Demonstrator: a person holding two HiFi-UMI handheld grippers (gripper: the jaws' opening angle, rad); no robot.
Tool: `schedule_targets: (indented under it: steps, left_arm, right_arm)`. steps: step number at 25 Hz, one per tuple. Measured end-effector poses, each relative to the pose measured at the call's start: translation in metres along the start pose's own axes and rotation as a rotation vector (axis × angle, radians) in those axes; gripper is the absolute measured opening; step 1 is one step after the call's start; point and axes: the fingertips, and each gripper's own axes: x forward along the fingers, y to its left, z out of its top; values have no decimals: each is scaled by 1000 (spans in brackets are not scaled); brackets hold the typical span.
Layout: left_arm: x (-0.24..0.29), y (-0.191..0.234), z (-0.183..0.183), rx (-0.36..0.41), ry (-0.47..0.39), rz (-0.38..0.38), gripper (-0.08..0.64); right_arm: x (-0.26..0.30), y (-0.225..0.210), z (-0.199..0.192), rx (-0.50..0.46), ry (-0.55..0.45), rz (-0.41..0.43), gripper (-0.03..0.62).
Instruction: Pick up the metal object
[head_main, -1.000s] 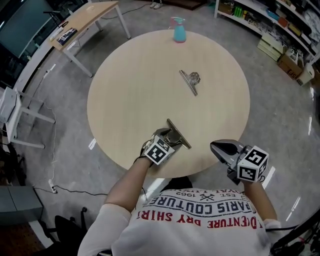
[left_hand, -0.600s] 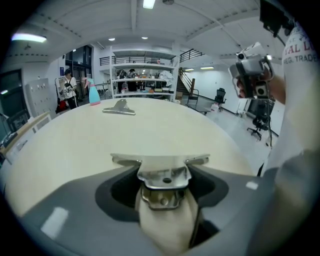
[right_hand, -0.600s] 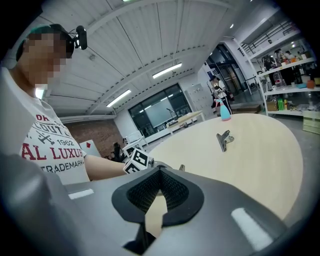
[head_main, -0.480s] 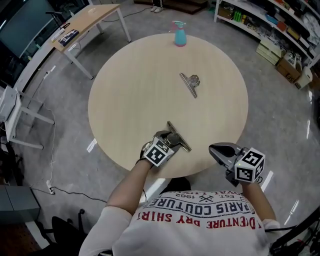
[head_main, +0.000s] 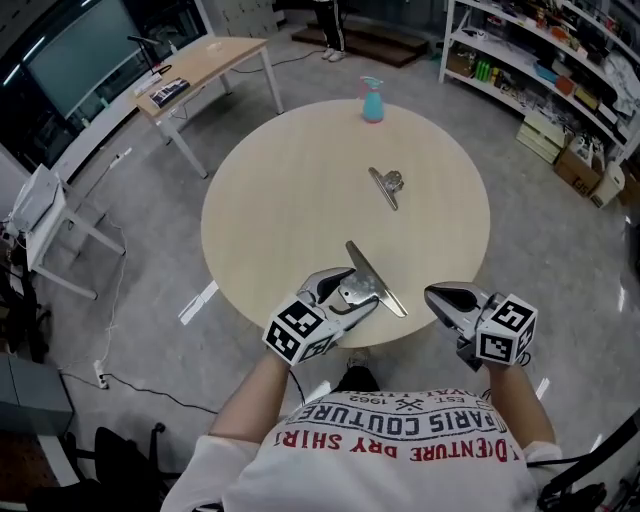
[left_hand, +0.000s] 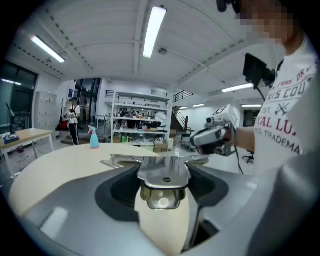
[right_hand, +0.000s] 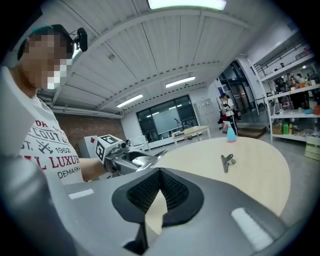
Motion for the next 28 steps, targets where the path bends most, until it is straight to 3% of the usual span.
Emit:
schedule_targets:
  steps: [5, 10, 15, 28]
  left_arm:
    - [-55, -56, 40, 39, -103, 43, 287]
    - [-93, -89, 48, 27, -175, 101, 287]
    - [-100, -104, 46, 36, -187, 98, 287]
    - [-107, -108, 44, 29, -193, 105, 287]
  right_arm:
    - [-21, 43, 19, -69, -63, 50, 2]
    - [-43, 80, 24, -122, -104, 71, 2]
    - [-52, 103, 24, -138, -112, 80, 2]
    - [-50, 113, 22, -165, -98, 77, 0]
